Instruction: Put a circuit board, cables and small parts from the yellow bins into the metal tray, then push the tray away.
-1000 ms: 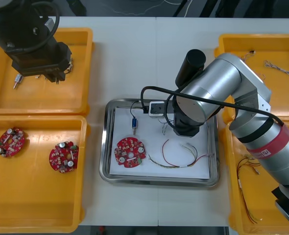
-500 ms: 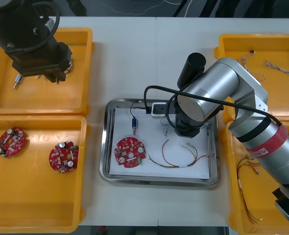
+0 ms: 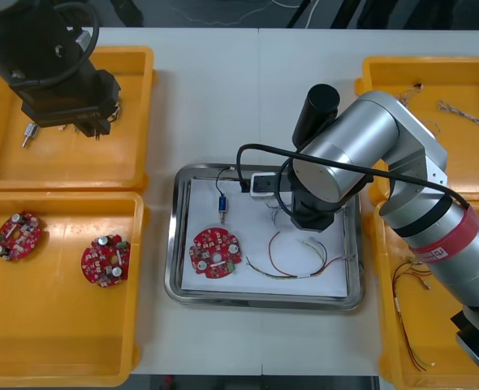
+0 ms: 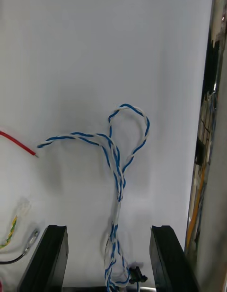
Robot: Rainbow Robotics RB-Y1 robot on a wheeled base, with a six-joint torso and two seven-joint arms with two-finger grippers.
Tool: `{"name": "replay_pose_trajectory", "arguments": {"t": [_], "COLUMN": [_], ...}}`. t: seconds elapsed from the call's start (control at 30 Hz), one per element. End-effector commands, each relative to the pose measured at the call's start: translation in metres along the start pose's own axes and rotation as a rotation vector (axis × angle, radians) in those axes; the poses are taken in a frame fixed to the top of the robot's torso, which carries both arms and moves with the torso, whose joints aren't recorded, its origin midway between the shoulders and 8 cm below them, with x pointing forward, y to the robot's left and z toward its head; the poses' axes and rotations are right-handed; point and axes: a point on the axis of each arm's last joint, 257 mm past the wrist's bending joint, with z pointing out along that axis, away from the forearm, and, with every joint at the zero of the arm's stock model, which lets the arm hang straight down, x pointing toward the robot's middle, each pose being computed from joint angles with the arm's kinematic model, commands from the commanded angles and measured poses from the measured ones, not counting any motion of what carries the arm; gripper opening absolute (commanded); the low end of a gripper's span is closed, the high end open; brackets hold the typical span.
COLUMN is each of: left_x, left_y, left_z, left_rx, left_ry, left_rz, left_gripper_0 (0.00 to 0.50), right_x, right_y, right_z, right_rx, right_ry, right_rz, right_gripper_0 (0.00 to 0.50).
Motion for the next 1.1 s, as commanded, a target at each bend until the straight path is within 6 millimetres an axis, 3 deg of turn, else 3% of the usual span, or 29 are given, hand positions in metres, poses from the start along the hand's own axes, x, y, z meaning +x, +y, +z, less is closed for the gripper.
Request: {"name": "replay_pose_trajectory", "arguments": {"t": [0.03,0.33,0.57,0.73,0.9,1.1], "left_x": [-0.018,-0.018,-0.018,-0.018,-0.018,-0.017], "left_y": [-0.015,-0.017,-0.017,-0.018,-0.017,-0.018], "left_z": [-0.032,-0.032,-0.033,-0.033,-0.032,-0.033], "left_rx": [0.047,0.053,0.054,0.053,0.054,0.057], "left_ry": [-0.08,-0.082,-0.083,-0.084,-0.081,-0.082], "left_rz": [-0.019,-0.024,-0.025,-0.024,-0.027,-0.029], "left_gripper_0": [0.0,0.0,0.0,0.0,0.0,0.0], "right_x": [-0.005,0.002,0.002,0.009,0.038,0.094], "right_y": [0.0,0.002,-0.032,-0.044,-0.042,-0.036], "right_z": [-0.022,-0.06,-0.102,-0.122,-0.128,-0.134], "right_rx": [0.005,-0.042,0.075,0.124,0.166,0.268], "right_ry": [-0.027,-0.076,-0.172,-0.209,-0.203,-0.144], "right_rz": [0.034,0.112,0.222,0.338,0.496,0.725], "right_gripper_0": [0.5,0.5,0.5,0.5,0.5,0.5]}}
